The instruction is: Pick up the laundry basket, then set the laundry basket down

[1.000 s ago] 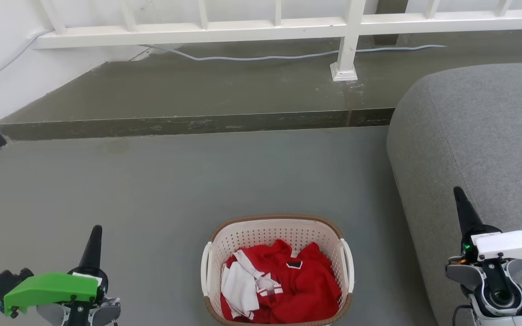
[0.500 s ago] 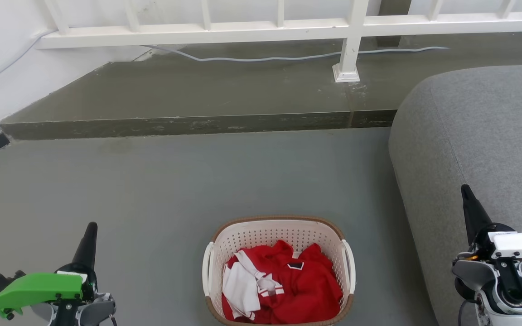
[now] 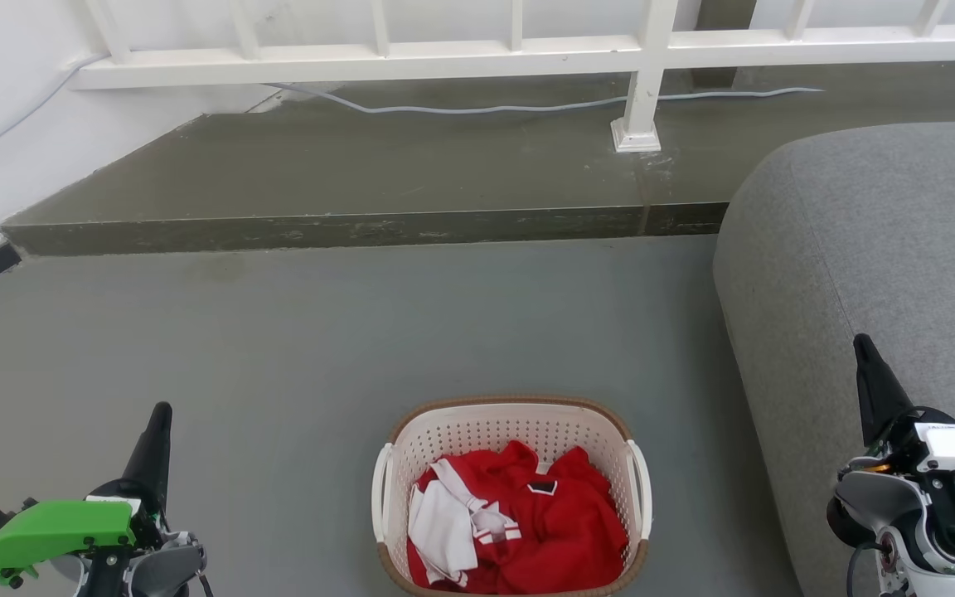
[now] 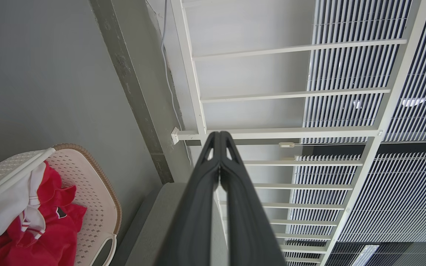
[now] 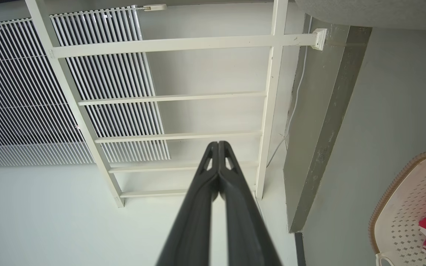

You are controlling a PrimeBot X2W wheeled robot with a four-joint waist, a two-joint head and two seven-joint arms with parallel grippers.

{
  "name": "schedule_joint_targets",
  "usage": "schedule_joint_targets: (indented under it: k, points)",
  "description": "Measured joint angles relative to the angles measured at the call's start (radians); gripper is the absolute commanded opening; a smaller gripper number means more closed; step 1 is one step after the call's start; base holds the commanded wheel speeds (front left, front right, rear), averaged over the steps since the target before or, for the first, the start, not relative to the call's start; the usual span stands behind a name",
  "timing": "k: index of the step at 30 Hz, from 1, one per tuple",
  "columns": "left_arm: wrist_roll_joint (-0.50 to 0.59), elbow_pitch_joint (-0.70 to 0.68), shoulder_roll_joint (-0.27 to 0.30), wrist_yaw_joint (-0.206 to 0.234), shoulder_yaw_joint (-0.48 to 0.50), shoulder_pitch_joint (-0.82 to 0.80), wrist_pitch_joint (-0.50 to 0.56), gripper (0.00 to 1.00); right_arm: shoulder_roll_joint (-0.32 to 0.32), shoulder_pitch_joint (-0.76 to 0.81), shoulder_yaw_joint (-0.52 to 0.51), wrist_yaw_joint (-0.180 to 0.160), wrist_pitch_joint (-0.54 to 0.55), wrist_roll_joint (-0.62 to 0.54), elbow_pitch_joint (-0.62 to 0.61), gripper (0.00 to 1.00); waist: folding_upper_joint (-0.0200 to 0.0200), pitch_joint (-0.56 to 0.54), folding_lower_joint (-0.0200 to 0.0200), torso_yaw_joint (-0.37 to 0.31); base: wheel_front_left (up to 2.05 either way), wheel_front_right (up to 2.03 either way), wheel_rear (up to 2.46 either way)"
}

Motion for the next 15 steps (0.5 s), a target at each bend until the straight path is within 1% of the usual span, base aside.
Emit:
schedule_joint_targets:
  k: [15]
  points:
    - [0.000,0.000,0.000,0.000,0.001,0.000,0.000,0.00,0.000,0.000,0.000,0.003,0.000,0.000,-0.001,0.00,0.0000,0.000,0.0000,0.000,0.00,0.00,0.00]
